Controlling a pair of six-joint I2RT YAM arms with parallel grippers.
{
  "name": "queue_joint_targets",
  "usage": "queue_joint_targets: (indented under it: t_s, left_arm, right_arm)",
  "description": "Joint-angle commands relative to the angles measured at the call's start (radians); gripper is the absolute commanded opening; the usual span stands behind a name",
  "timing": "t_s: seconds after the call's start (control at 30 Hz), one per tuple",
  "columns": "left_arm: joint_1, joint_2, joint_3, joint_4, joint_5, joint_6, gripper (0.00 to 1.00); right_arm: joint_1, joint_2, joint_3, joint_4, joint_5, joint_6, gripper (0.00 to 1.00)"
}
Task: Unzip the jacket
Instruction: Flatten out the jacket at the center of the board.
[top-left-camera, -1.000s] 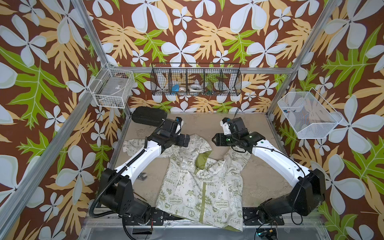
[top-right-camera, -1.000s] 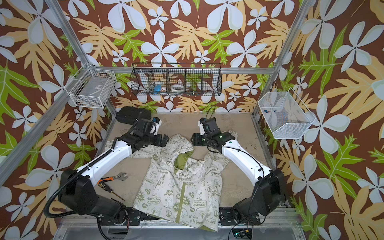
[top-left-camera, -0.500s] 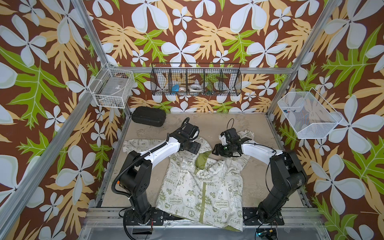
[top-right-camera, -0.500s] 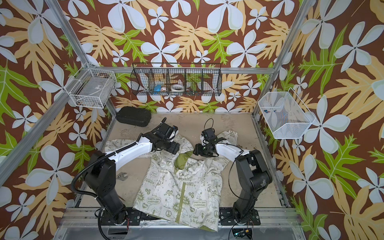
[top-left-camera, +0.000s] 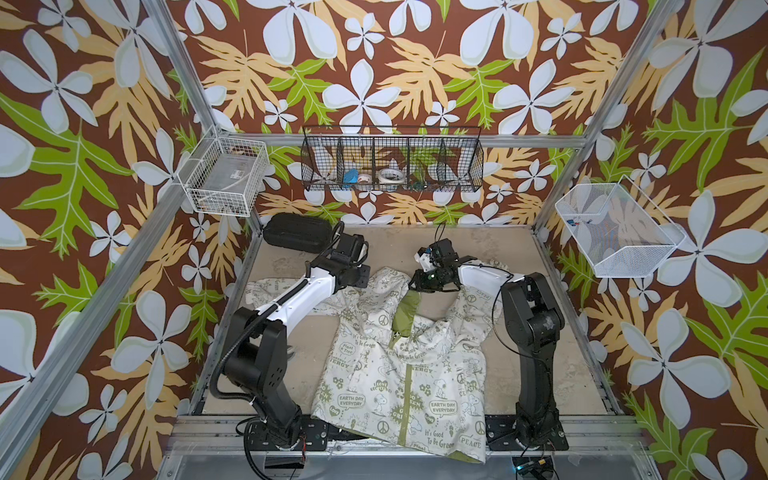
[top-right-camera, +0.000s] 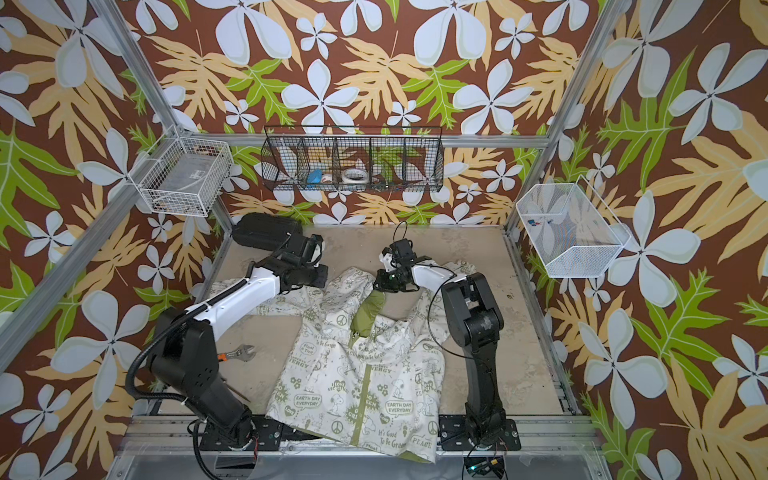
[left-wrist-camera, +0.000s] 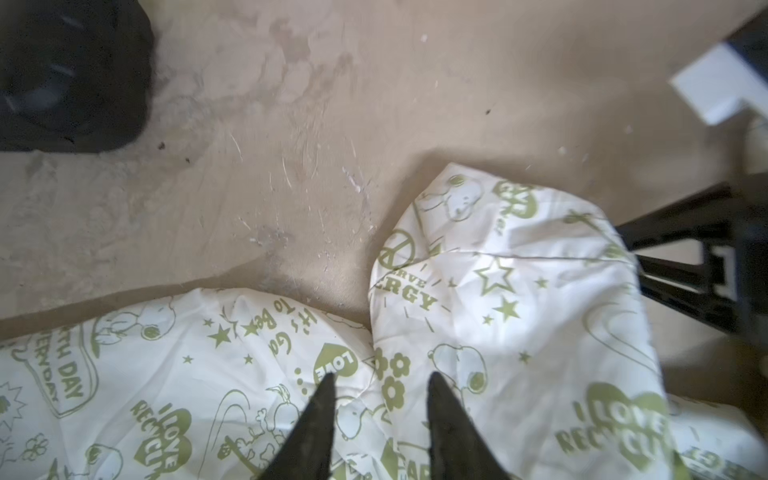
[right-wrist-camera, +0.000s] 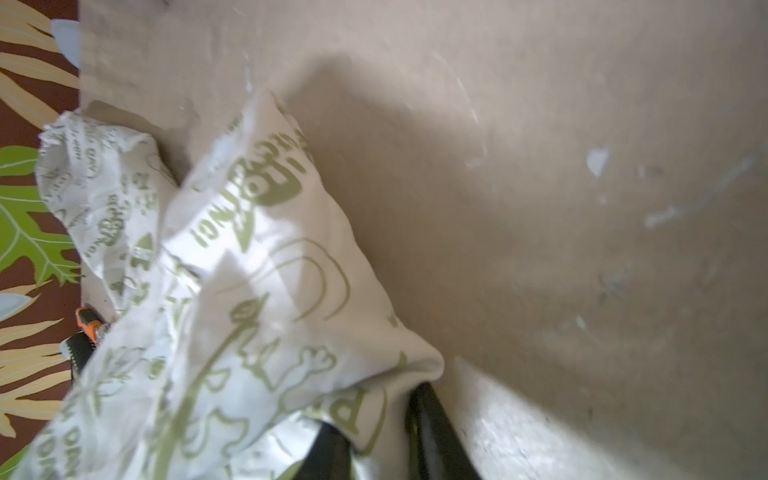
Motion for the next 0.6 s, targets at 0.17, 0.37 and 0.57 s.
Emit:
queue_joint_targets:
  t_s: [0.17,0.37,0.57]
  left_arm:
    - [-0.013,-0.195,-0.072,0.090,0.138,0.178,0.87]
    - [-0.129,-0.194,-0.091,0.105,0.021,0.211,1.00]
    - [-0.206,-0.147,-0.097,0.149,-0.109,0.109,1.00]
  right_arm:
    - [0.031,-0.023,0.221,-0.166,0.011,-0.072,0.00]
    - [0.038,-0.123,0.274,-0.251,0.069,-0.073,0.00]
    - [0.038,-0.149,0.369,-0.373,0.105,-0.098,0.00]
